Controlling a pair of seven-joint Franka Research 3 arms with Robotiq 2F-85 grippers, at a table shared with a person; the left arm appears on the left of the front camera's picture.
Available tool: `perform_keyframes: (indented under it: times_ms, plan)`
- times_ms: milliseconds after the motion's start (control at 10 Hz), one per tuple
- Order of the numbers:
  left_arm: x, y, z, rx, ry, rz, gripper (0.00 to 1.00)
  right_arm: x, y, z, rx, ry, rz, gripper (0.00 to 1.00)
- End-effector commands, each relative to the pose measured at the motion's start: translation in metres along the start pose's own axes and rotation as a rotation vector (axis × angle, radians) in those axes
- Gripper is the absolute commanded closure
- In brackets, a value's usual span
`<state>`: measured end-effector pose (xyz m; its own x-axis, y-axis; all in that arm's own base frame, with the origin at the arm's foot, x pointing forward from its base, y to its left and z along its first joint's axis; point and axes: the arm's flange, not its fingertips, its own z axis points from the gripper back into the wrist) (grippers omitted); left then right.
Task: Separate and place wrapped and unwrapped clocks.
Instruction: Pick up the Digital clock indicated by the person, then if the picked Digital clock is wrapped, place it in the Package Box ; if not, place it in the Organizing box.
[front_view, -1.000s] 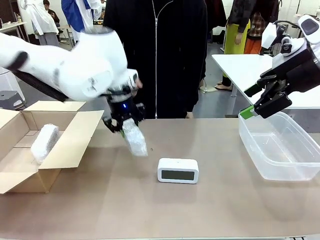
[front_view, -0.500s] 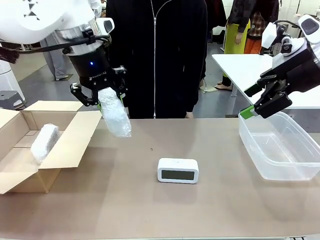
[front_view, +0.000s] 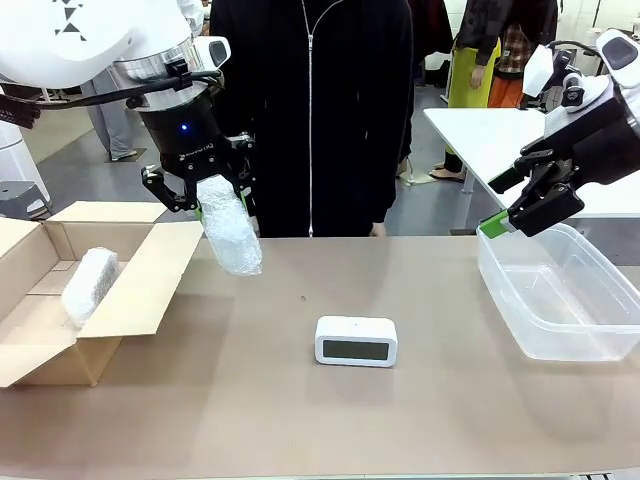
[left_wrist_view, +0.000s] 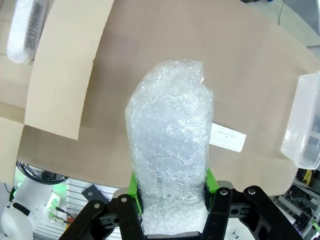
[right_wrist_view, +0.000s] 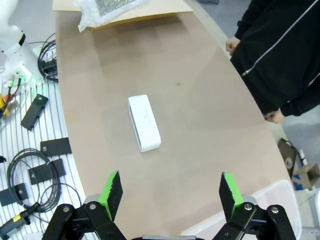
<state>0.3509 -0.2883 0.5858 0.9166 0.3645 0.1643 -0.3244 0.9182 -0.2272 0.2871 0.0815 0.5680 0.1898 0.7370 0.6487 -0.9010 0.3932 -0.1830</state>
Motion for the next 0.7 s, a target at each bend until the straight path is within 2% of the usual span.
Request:
perform_keyframes:
  times_ms: [0, 600]
  plan:
    - [-0.0022, 0.0015, 0.0045, -0.010, 0.004, 0.015, 0.61, 0.0004, 0.0000, -0.0018, 0.021, -0.017, -0.015, 0.00]
    - [-0.0022, 0.0015, 0.0045, -0.010, 0.004, 0.015, 0.61, 0.0004, 0.0000, -0.0018, 0.021, -0.017, -0.015, 0.00]
